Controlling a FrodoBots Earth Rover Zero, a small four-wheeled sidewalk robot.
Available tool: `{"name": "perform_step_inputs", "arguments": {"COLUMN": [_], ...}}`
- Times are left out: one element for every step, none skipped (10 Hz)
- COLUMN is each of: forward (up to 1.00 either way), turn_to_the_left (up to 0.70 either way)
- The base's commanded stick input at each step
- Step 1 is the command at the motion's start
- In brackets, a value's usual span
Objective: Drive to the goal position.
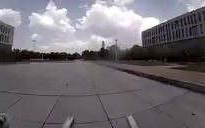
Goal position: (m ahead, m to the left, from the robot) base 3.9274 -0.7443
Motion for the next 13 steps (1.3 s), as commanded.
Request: {"name": "perform_step_inputs", "arguments": {"forward": [0.70, 0.70, 0.70, 0.70, 0.70, 0.70, 0.70, 0.70, 0.70, 0.70, 0.70, 0.70, 0.70], "turn_to_the_left": [0.00, 0.00, 0.00, 0.00, 0.00, 0.00, 0.00, 0.00, 0.00, 0.00, 0.00, 0.00, 0.00]}}
